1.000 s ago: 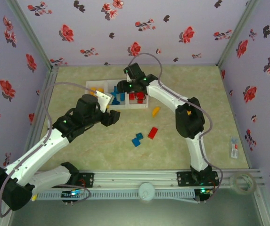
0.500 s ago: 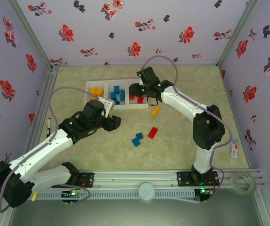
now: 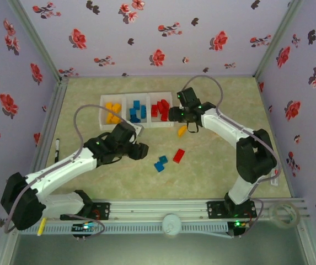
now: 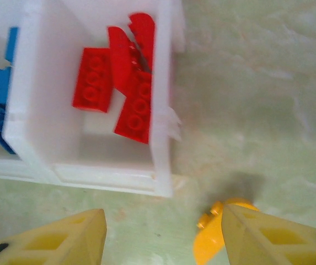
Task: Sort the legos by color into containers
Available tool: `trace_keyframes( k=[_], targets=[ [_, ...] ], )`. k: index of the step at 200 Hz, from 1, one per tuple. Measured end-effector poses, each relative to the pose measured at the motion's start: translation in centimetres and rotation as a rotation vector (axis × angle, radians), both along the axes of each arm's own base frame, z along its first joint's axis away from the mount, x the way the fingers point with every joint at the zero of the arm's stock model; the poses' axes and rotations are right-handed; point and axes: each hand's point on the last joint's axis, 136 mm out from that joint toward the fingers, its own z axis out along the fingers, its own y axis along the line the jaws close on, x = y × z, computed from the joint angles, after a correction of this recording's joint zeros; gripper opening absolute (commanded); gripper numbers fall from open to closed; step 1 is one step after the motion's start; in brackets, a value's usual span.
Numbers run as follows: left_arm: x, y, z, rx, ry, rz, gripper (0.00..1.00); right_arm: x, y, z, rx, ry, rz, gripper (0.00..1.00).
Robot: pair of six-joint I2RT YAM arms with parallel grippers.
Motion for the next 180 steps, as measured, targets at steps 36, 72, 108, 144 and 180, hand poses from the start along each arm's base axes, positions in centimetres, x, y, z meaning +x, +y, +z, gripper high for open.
trace_keyframes(
  k=[36,72,108,144,180],
  targets=[
    [1.0,-1.4,-1.3,0.037,0.037,-0.001,0.58,-0.9,-3.0,-1.3,-0.021,0.028,-0.056,0.58],
    [3.4,-4.4,-1.2,0.043,0.045,-0.004,0.57,-1.4,-5.9,-1.8,-0.030,0.035,-0.120,0.58],
    [6.1,-8.2,-1.6,0.054,0.054,-0.017,0.57,-1.8,-9.0,-2.1,-0.035,0.039,-0.191,0.58],
    [8.5,-11.8,-2.3,0.093,0.058,-0.027,0.57,-2.3,-11.7,-2.3,-0.043,0.039,-0.255,0.58],
    [10.0,-14.9,-2.9,0.122,0.057,-0.037,0.60,-3.1,-14.4,-3.0,-0.050,0.057,-0.326,0.59]
  ],
)
